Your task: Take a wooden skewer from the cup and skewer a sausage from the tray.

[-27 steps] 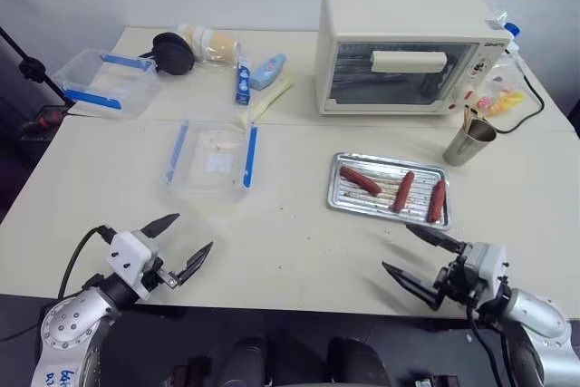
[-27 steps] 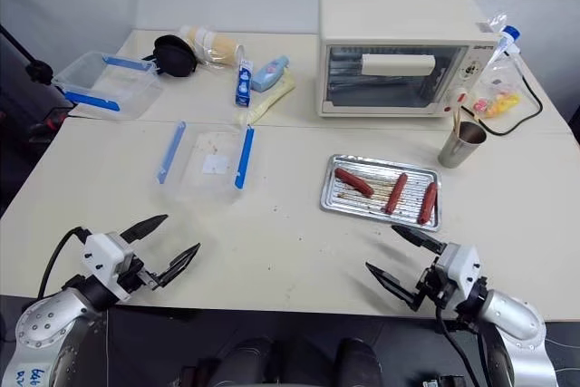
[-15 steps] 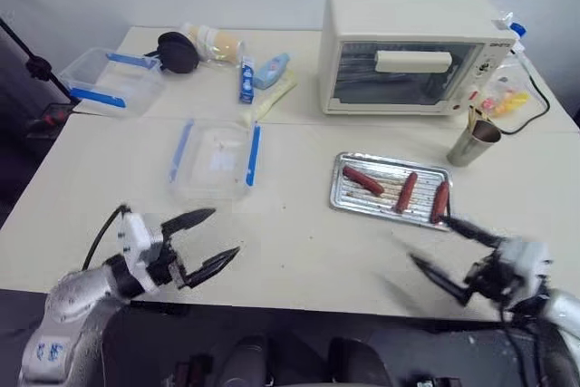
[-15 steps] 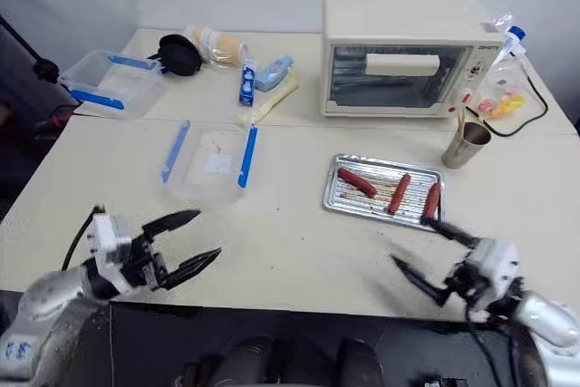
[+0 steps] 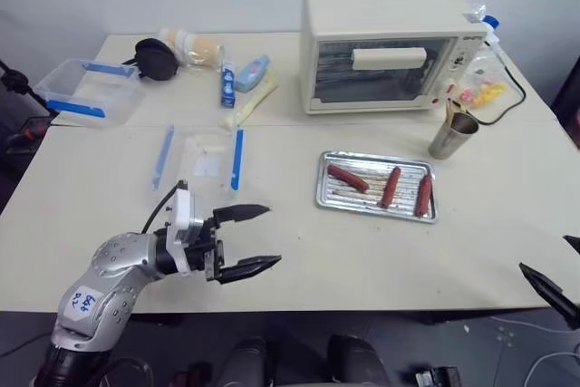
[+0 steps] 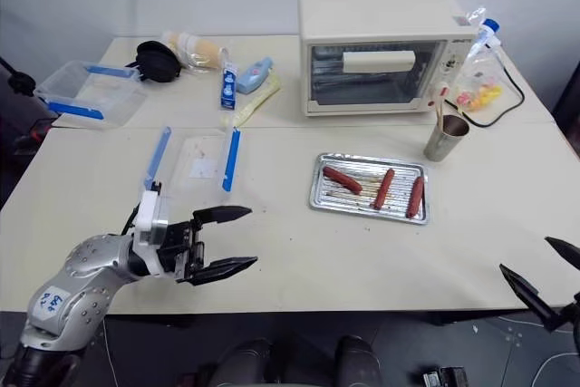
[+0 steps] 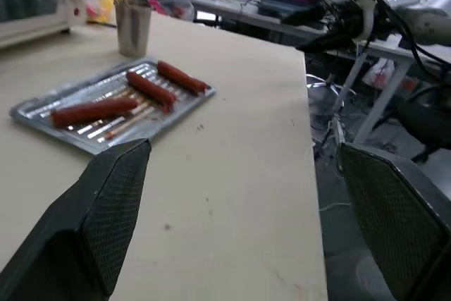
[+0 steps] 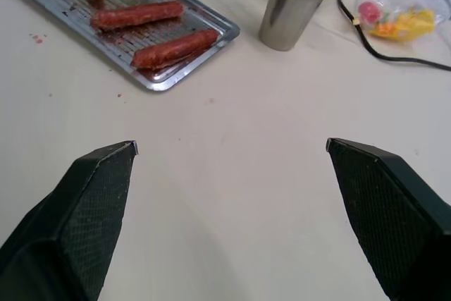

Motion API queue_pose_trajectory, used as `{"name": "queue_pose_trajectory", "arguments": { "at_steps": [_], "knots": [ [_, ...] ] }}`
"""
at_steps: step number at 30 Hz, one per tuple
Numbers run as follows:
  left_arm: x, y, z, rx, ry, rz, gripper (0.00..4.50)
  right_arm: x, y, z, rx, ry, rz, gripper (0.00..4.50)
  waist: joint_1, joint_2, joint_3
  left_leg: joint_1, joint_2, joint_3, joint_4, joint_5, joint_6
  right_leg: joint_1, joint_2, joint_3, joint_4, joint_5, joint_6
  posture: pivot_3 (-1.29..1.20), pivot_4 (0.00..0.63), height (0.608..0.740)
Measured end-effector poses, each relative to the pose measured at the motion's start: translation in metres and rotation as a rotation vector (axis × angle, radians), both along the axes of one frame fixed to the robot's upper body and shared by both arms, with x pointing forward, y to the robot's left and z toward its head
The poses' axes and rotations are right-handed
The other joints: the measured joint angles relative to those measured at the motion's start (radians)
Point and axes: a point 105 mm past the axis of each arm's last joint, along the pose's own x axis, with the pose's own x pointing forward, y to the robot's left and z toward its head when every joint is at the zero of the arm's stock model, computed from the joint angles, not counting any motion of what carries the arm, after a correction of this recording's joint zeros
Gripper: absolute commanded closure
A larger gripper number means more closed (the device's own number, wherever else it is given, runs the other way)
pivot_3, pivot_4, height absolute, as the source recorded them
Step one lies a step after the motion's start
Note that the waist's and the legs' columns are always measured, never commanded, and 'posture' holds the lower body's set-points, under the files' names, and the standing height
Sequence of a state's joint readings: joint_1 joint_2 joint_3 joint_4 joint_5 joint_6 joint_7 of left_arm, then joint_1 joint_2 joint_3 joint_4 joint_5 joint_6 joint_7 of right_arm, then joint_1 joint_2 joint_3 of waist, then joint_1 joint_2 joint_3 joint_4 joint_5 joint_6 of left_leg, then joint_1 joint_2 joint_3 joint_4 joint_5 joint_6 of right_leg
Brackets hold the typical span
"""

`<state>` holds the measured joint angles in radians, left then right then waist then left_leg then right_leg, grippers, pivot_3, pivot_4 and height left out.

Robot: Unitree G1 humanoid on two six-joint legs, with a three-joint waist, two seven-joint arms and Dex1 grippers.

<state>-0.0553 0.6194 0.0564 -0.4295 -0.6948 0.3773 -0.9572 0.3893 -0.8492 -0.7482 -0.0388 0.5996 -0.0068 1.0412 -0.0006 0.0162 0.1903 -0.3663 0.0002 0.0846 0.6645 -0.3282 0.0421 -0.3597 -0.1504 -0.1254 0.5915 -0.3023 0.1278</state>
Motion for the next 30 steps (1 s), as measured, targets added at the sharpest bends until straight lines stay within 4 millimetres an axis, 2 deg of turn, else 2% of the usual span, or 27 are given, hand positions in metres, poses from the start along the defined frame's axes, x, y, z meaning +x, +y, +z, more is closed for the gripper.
{"name": "queue_pose_trajectory", "arguments": {
  "at_steps": [4,6,8,13,17,20,23,30],
  "knots": [
    [0.008,0.000,0.006,-0.025,-0.062,0.059,0.02,0.052,0.014,0.052,-0.055,-0.023,0.089,0.00,0.000,0.000,0.000,-0.002,0.002,0.001,0.001,0.000,-0.001,-0.003,-0.001,0.003,0.000,0.000,-0.001,0.00,0.150,0.740],
    [0.011,0.001,0.009,-0.050,-0.084,0.096,0.02,0.070,0.023,0.062,-0.082,0.000,0.113,0.00,0.008,0.000,0.000,-0.004,0.005,-0.001,0.001,-0.001,-0.003,-0.003,0.001,0.001,-0.001,0.000,-0.003,0.00,0.150,0.740],
    [0.018,0.002,0.015,-0.092,-0.106,0.143,0.02,0.102,0.032,0.073,-0.105,0.040,0.096,0.00,0.001,-0.001,0.001,-0.007,0.003,0.001,0.002,0.000,-0.002,-0.007,0.001,0.000,0.000,0.000,-0.003,0.00,0.150,0.740],
    [0.026,0.001,0.025,-0.151,-0.135,0.196,0.02,0.158,0.044,0.078,-0.170,0.108,0.038,0.00,0.002,-0.002,0.001,-0.012,0.001,0.004,0.002,0.001,-0.001,-0.011,0.002,-0.007,0.001,0.001,-0.001,0.00,0.150,0.740],
    [0.029,0.001,0.025,-0.155,-0.132,0.208,0.02,0.187,0.048,0.071,-0.203,0.144,-0.006,0.00,0.000,-0.002,0.001,-0.020,0.000,0.005,0.004,0.002,0.002,-0.017,0.001,-0.007,0.002,0.003,0.003,0.00,0.150,0.740],
    [0.030,0.004,0.025,-0.155,-0.133,0.232,0.02,0.196,0.051,0.068,-0.221,0.154,-0.004,0.00,0.002,-0.002,0.001,-0.021,-0.001,0.005,0.005,0.003,0.002,-0.017,0.001,-0.007,0.002,0.003,0.003,0.00,0.150,0.740],
    [0.031,0.007,0.024,-0.154,-0.129,0.248,0.00,0.201,0.053,0.071,-0.232,0.142,0.009,0.62,0.001,-0.002,0.001,-0.021,-0.001,0.005,0.007,0.003,0.002,-0.017,0.001,-0.007,0.002,0.003,0.004,0.00,0.150,0.740],
    [0.029,0.007,0.024,-0.153,-0.131,0.257,0.00,0.207,0.055,0.063,-0.236,0.154,0.020,2.81,-0.001,-0.002,0.001,-0.021,0.000,0.004,0.011,0.003,0.002,-0.017,0.001,-0.006,0.006,0.003,0.004,0.00,0.150,0.740]
  ]
}}
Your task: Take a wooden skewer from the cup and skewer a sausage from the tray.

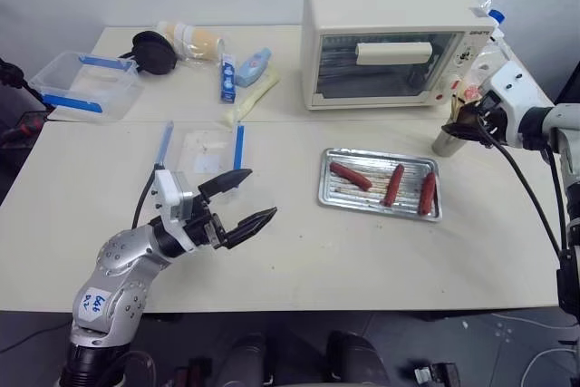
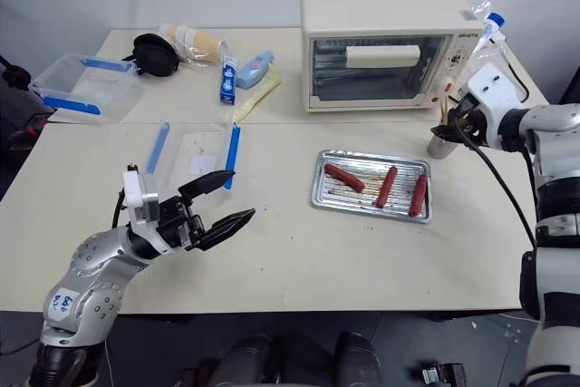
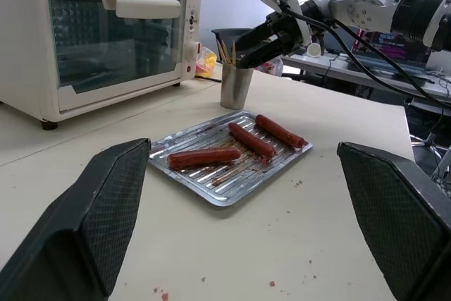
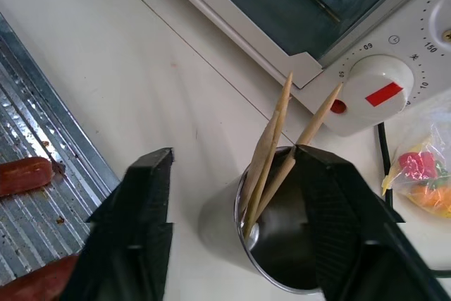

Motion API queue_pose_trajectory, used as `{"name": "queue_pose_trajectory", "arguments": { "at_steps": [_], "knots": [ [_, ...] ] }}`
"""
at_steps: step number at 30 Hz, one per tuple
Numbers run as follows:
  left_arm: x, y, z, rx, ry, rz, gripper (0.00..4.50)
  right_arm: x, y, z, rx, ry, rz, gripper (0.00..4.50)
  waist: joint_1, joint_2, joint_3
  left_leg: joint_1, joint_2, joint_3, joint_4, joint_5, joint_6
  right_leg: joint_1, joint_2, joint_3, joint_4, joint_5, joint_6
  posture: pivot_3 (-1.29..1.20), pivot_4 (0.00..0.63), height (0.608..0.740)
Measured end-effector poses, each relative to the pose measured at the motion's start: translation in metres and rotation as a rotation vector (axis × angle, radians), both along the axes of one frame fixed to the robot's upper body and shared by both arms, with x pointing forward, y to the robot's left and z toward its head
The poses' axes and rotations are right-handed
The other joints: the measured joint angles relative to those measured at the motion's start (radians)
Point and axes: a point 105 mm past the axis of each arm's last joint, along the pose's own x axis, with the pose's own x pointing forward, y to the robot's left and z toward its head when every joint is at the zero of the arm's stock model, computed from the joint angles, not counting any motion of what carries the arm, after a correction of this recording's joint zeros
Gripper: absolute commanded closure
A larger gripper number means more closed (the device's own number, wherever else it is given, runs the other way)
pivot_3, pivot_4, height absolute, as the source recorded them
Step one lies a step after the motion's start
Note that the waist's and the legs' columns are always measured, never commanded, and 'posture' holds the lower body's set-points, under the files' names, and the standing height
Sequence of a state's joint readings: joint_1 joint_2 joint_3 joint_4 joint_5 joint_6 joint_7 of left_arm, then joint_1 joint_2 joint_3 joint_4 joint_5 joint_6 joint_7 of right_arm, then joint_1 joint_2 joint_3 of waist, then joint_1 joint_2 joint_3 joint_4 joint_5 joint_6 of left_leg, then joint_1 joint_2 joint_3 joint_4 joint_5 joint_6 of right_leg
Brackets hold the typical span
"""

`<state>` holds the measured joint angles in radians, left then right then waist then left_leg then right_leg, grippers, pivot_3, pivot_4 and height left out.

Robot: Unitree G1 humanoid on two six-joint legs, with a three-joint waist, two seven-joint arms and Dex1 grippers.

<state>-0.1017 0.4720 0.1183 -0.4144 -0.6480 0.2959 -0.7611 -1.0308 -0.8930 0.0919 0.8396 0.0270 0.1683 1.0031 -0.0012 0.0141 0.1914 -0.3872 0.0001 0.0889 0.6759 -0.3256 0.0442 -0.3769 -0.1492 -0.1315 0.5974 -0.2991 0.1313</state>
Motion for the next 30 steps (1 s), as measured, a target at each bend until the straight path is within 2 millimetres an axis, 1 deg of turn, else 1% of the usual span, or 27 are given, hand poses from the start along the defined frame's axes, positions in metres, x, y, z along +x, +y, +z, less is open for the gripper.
{"name": "queue_pose_trajectory", "arguments": {
  "at_steps": [5,9,13,17,20,22,23,26,28,30],
  "knots": [
    [0.000,0.000,0.000,-0.001,0.000,0.003,0.00,0.003,0.001,0.005,0.019,-0.031,0.003,4.47,-0.002,0.000,0.000,0.000,0.000,0.000,0.000,0.000,0.000,0.000,0.000,0.000,0.000,0.000,0.000,0.00,0.150,0.740],
    [0.000,0.000,0.000,-0.001,0.000,0.004,0.00,0.005,0.000,0.001,0.021,-0.034,0.000,4.47,-0.001,0.000,0.000,0.000,0.000,0.000,0.000,0.000,0.000,0.000,0.000,0.000,0.000,0.000,0.000,0.00,0.150,0.740],
    [0.000,0.000,0.000,0.000,0.000,0.005,0.00,0.005,0.001,0.002,0.016,-0.042,0.006,4.47,-0.002,0.000,0.000,0.000,0.000,0.000,0.000,0.000,0.000,0.000,0.000,0.000,0.000,0.000,0.000,0.00,0.150,0.740],
    [0.001,0.000,0.000,0.005,-0.002,0.008,0.00,-0.002,-0.008,0.011,0.012,-0.046,0.010,4.47,0.002,0.000,0.000,0.000,0.000,0.000,0.001,0.000,0.000,0.000,0.000,0.000,0.000,0.000,0.000,0.00,0.150,0.740],
    [0.001,0.000,0.000,0.008,-0.007,0.010,0.00,-0.014,-0.018,0.032,-0.004,-0.076,0.027,4.47,0.001,0.000,0.000,0.000,0.000,0.000,0.001,0.000,0.000,0.000,0.000,0.000,0.000,0.000,0.000,0.00,0.150,0.740],
    [0.001,0.000,0.001,0.010,-0.016,0.010,0.00,-0.022,-0.020,0.053,0.009,-0.117,0.052,4.47,0.000,0.000,0.000,0.000,0.000,0.000,0.001,0.000,0.000,0.000,0.000,0.000,0.000,0.000,0.000,0.00,0.150,0.740],
    [0.002,0.000,0.001,0.008,-0.020,0.010,0.00,-0.027,-0.018,0.064,0.019,-0.136,0.083,4.47,0.000,0.000,0.000,0.000,0.000,0.000,0.001,0.000,0.000,0.000,0.000,0.000,0.000,0.000,0.000,0.00,0.150,0.740],
    [0.007,0.000,0.001,-0.007,-0.020,0.009,0.00,-0.044,-0.002,0.097,0.096,-0.202,0.210,4.47,-0.003,0.001,0.000,0.000,0.001,0.000,0.001,0.000,-0.001,0.000,0.001,0.000,0.001,0.000,0.000,0.00,0.150,0.740],
    [0.008,-0.003,0.003,-0.009,-0.028,-0.011,0.00,-0.052,0.007,0.110,0.148,-0.224,0.265,4.47,-0.001,0.000,0.000,0.000,0.001,0.000,0.002,-0.001,-0.001,0.000,0.001,0.000,0.001,0.000,0.000,0.00,0.150,0.740],
    [0.011,-0.006,0.003,-0.011,-0.034,-0.031,0.00,-0.058,0.017,0.115,0.191,-0.225,0.310,4.47,0.000,0.001,0.000,0.000,0.001,0.000,0.002,-0.001,0.000,0.000,0.000,0.000,0.002,0.000,0.000,0.00,0.150,0.740]
  ]
}}
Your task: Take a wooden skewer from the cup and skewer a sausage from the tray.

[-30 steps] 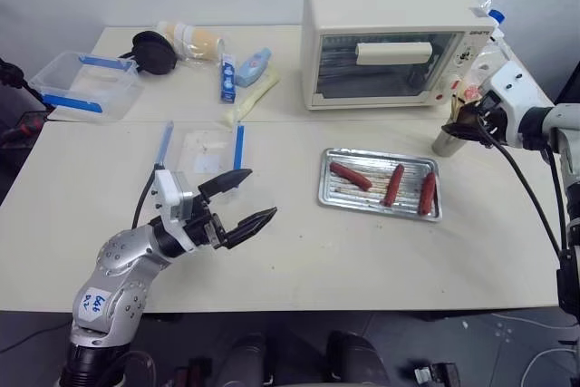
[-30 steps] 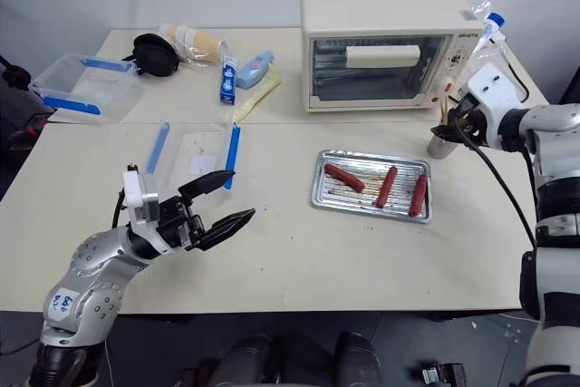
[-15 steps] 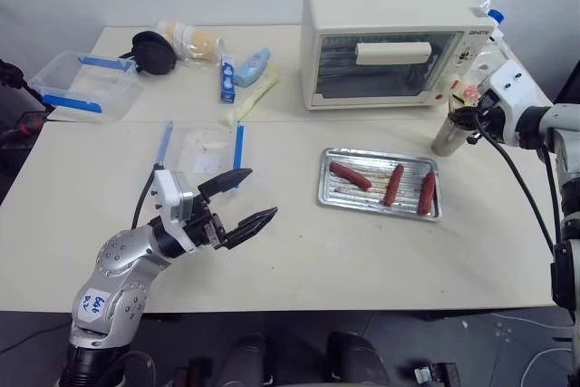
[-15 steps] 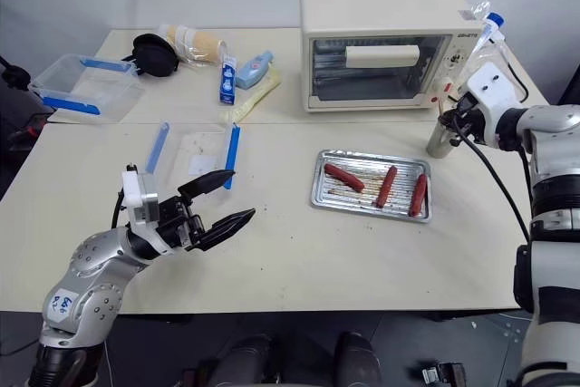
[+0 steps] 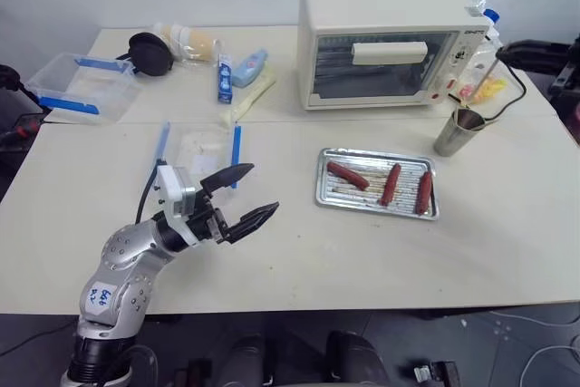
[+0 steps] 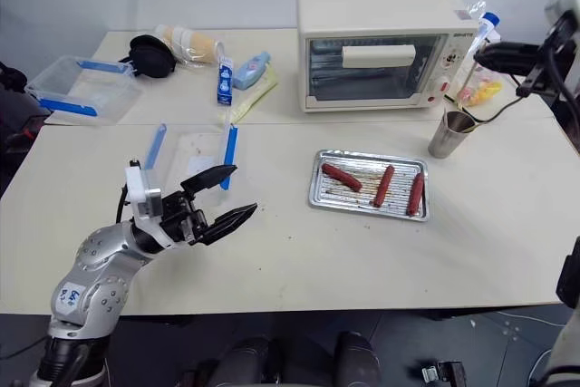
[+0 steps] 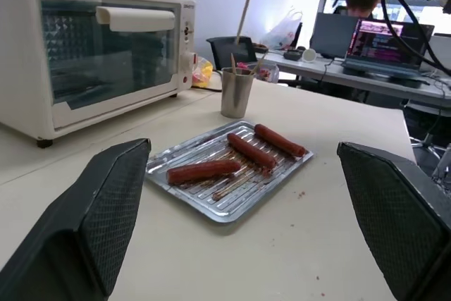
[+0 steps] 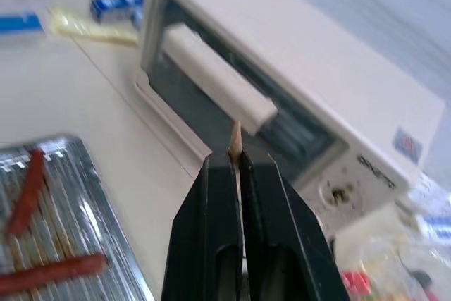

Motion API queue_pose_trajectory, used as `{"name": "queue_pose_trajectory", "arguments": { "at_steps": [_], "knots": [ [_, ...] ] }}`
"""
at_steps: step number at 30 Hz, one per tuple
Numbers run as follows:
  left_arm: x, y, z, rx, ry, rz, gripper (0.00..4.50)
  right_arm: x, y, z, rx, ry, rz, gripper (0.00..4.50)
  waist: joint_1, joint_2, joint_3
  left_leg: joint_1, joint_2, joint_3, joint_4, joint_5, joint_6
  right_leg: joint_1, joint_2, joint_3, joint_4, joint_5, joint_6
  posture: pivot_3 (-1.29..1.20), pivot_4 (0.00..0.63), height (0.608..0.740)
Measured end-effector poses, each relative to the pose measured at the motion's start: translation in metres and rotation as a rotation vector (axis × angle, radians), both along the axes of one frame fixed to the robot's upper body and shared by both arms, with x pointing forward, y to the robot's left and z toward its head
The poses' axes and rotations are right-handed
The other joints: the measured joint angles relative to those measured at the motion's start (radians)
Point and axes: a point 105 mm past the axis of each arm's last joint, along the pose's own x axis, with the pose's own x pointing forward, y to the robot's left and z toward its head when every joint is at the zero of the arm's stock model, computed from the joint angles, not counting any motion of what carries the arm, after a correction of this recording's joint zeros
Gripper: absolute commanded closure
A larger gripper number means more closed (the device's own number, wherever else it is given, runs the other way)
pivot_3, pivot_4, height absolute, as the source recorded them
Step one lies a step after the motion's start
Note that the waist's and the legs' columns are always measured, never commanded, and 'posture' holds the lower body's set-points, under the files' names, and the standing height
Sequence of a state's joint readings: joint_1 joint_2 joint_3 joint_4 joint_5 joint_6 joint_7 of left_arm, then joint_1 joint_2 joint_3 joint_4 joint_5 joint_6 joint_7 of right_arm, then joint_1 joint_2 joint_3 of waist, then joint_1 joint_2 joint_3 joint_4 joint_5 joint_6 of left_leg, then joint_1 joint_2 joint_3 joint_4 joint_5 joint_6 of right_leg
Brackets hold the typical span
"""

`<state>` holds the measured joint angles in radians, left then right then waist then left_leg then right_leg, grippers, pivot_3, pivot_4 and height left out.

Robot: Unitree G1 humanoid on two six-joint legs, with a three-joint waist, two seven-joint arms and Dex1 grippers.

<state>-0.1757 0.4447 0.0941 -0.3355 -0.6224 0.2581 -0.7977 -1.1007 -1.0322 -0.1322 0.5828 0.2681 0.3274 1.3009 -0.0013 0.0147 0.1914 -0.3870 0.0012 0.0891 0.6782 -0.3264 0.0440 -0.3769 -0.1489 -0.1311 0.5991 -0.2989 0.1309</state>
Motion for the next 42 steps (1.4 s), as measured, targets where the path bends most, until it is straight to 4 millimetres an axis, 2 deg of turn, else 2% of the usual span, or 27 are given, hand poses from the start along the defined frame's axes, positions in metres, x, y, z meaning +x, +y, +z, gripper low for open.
{"name": "queue_pose_trajectory", "arguments": {
  "at_steps": [2,6,9,13,17,19,23,30,36,39,42],
  "knots": [
    [0.003,-0.003,0.002,-0.010,-0.013,-0.013,0.00,-0.003,0.015,-0.003,0.062,0.022,0.067,4.47,0.001,0.000,0.000,0.000,0.000,0.000,0.001,0.000,0.000,0.000,0.000,0.000,0.001,0.000,0.000,0.00,0.150,0.740],
    [0.013,-0.019,0.012,-0.076,-0.045,-0.053,0.00,-0.003,0.057,-0.022,0.333,0.148,0.231,4.47,0.006,-0.001,0.000,-0.001,0.000,-0.001,0.004,0.000,0.001,0.000,-0.001,0.000,0.003,0.000,0.000,0.00,0.150,0.740],
    [0.024,-0.026,0.021,-0.129,-0.083,-0.046,0.00,-0.007,0.080,-0.034,0.509,0.249,0.315,4.47,0.014,-0.001,0.000,-0.001,-0.001,-0.002,0.004,0.000,0.001,0.000,0.000,-0.001,0.003,0.000,0.000,0.00,0.150,0.740],
    [0.030,-0.043,0.032,-0.184,-0.122,-0.075,0.00,-0.014,0.108,-0.034,0.744,0.343,0.417,4.47,0.022,-0.001,0.000,-0.002,-0.001,-0.002,0.004,0.000,0.001,0.000,0.000,-0.001,0.004,0.000,0.000,0.00,0.150,0.740],
    [0.031,-0.056,0.046,-0.211,-0.178,-0.094,0.00,-0.020,0.135,-0.032,0.872,0.410,0.488,4.47,0.024,-0.001,0.000,-0.002,-0.001,-0.001,0.004,0.000,0.001,0.000,0.000,-0.001,0.004,0.000,0.000,0.00,0.150,0.740],
    [0.034,-0.060,0.044,-0.227,-0.174,-0.085,0.00,-0.022,0.139,-0.031,0.938,0.450,0.508,4.47,0.025,-0.001,0.000,-0.002,-0.002,-0.001,0.004,0.000,0.001,-0.001,0.000,-0.001,0.004,0.000,0.000,0.00,0.150,0.740],
    [0.037,-0.069,0.044,-0.247,-0.176,-0.078,0.00,-0.033,0.147,-0.029,0.945,0.498,0.538,4.47,0.025,-0.001,0.000,-0.002,-0.002,-0.001,0.004,0.000,0.002,-0.001,0.000,-0.001,0.004,0.000,0.000,0.00,0.150,0.740],
    [0.036,-0.076,0.053,-0.298,-0.202,-0.077,0.00,-0.044,0.154,-0.039,0.958,0.580,0.571,4.47,0.022,-0.001,0.000,-0.002,-0.001,-0.001,0.004,0.000,0.002,-0.001,0.000,0.000,0.004,0.000,0.000,0.00,0.150,0.740],
    [0.034,-0.081,0.054,-0.301,-0.191,-0.108,0.00,-0.043,0.156,-0.051,0.956,0.613,0.540,4.47,0.024,-0.001,0.000,-0.002,-0.002,-0.001,0.004,-0.001,0.003,-0.001,0.000,0.000,0.004,0.000,0.000,0.00,0.150,0.740],
    [0.033,-0.085,0.056,-0.300,-0.194,-0.124,0.62,-0.045,0.157,-0.052,0.958,0.626,0.550,4.50,0.024,-0.001,0.000,-0.002,-0.001,-0.001,0.004,-0.001,0.003,-0.001,0.000,0.000,0.004,0.000,0.000,0.00,0.150,0.740],
    [0.031,-0.087,0.059,-0.305,-0.204,-0.131,1.56,-0.048,0.156,-0.051,0.960,0.615,0.554,4.50,0.024,-0.001,0.000,-0.002,-0.001,-0.001,0.004,-0.001,0.003,-0.001,0.000,0.000,0.004,0.000,0.000,0.00,0.150,0.740]
  ]
}}
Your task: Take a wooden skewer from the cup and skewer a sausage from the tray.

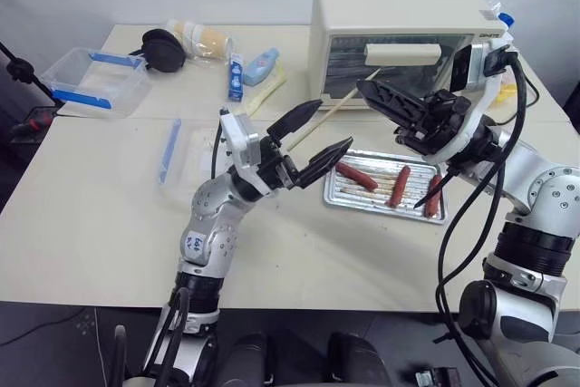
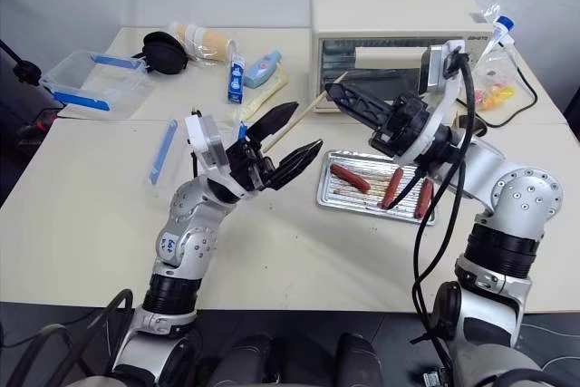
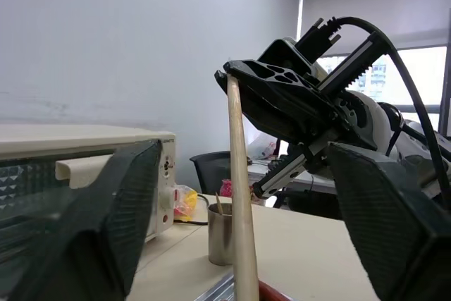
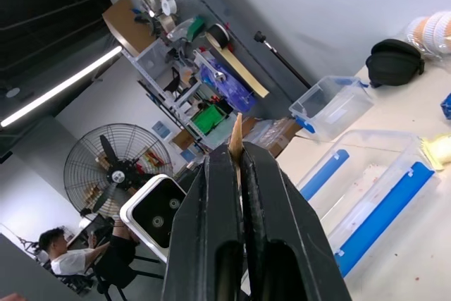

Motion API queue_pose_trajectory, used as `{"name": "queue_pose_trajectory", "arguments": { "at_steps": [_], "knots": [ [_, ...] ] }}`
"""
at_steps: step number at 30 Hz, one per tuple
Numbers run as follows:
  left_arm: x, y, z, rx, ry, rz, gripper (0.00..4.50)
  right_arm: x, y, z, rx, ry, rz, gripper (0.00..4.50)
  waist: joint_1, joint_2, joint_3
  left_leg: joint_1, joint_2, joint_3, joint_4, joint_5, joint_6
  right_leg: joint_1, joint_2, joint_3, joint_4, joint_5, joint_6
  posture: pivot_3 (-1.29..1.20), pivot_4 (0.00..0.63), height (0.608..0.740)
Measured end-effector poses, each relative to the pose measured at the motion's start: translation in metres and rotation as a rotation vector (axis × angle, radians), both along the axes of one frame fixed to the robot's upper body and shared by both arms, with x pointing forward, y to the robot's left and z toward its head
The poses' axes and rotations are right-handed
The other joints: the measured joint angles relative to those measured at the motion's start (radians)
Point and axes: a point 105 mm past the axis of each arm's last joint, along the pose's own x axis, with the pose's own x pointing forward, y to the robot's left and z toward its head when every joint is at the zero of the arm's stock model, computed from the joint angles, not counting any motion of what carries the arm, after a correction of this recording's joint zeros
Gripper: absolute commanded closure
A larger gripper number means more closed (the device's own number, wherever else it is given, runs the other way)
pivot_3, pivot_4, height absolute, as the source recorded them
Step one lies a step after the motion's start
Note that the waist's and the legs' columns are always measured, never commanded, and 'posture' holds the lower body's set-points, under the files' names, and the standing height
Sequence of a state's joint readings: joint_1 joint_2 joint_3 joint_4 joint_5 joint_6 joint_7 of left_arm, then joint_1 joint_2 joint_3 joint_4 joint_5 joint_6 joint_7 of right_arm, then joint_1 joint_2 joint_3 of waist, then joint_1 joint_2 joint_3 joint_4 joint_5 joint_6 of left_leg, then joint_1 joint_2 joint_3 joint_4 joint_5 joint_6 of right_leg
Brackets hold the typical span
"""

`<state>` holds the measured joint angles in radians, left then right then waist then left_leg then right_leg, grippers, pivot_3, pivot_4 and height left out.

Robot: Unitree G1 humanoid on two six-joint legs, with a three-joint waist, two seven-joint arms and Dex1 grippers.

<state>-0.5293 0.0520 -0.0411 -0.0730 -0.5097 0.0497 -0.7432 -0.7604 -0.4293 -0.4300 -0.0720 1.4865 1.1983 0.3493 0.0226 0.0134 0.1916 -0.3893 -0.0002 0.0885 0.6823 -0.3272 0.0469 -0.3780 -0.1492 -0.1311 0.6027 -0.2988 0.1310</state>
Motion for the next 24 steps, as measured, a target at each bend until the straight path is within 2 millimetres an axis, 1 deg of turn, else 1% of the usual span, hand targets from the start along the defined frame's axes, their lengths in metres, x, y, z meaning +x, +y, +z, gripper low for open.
{"name": "queue_pose_trajectory", "arguments": {
  "at_steps": [6,7,8,9,15,18,21,22,23,24],
  "knots": [
    [0.000,-0.002,0.003,-0.028,0.009,0.003,3.51,0.000,0.002,-0.007,-0.012,0.018,0.000,4.50,0.000,0.000,0.000,0.000,0.000,0.000,0.000,0.000,0.000,0.000,0.000,0.000,0.000,0.000,0.000,0.00,0.150,0.740],
    [0.000,-0.003,0.003,-0.028,0.009,0.002,3.78,0.000,0.001,-0.007,-0.011,0.018,-0.001,4.50,0.000,0.000,0.000,0.000,0.000,0.000,0.000,0.000,0.000,0.000,0.000,0.000,0.000,0.000,0.000,0.00,0.150,0.740],
    [0.000,-0.003,0.003,-0.029,0.009,0.003,4.17,0.000,0.000,-0.007,-0.009,0.017,-0.004,4.50,0.000,0.000,0.000,0.000,0.000,0.000,0.000,0.000,0.000,0.000,0.000,0.000,0.000,0.000,0.000,0.00,0.150,0.740],
    [0.000,-0.003,0.003,-0.030,0.009,0.003,4.46,0.000,0.000,-0.006,-0.007,0.014,-0.007,4.50,0.000,0.000,0.000,0.000,0.000,0.000,0.000,0.000,0.000,0.000,0.000,0.000,0.000,0.000,0.000,0.00,0.150,0.740],
    [0.000,-0.003,0.003,-0.035,0.015,0.006,4.46,0.000,-0.002,-0.008,0.010,0.016,-0.008,4.50,0.000,0.000,0.000,0.000,0.000,0.000,0.000,0.000,0.000,0.000,0.000,0.000,0.000,0.000,0.000,0.00,0.150,0.740],
    [0.001,-0.004,0.003,-0.036,0.021,0.011,4.50,0.000,-0.003,-0.010,0.019,0.028,-0.013,3.77,0.001,0.000,0.000,0.000,0.000,0.000,0.000,0.000,0.001,0.000,0.000,0.000,-0.001,0.000,0.000,0.00,0.150,0.740],
    [0.000,-0.003,0.005,-0.039,0.019,0.020,4.50,0.001,-0.011,-0.018,-0.010,0.040,-0.051,2.79,0.004,0.000,0.000,-0.001,0.000,-0.001,0.000,0.000,0.001,0.000,0.000,-0.001,-0.001,0.000,0.000,0.00,0.150,0.740],
    [0.000,-0.001,0.006,-0.030,0.013,0.027,4.50,0.001,-0.018,-0.024,-0.041,0.043,-0.085,2.37,0.005,0.000,0.000,-0.001,0.000,-0.001,0.000,-0.001,0.001,0.000,0.000,-0.001,-0.002,0.000,0.000,0.00,0.150,0.740],
    [0.000,0.001,0.007,-0.023,0.007,0.032,4.50,0.001,-0.024,-0.029,-0.068,0.043,-0.116,2.04,0.005,0.000,0.000,-0.002,0.000,-0.001,0.000,-0.001,0.001,0.000,0.000,-0.001,-0.002,0.000,0.000,0.00,0.150,0.740],
    [-0.001,0.004,0.005,-0.003,0.003,0.037,4.50,0.000,-0.036,-0.038,-0.131,0.038,-0.164,1.65,0.006,0.000,0.000,-0.002,0.000,-0.001,0.000,-0.001,0.002,0.000,0.000,-0.001,-0.003,0.000,0.000,0.00,0.150,0.740]
  ]
}}
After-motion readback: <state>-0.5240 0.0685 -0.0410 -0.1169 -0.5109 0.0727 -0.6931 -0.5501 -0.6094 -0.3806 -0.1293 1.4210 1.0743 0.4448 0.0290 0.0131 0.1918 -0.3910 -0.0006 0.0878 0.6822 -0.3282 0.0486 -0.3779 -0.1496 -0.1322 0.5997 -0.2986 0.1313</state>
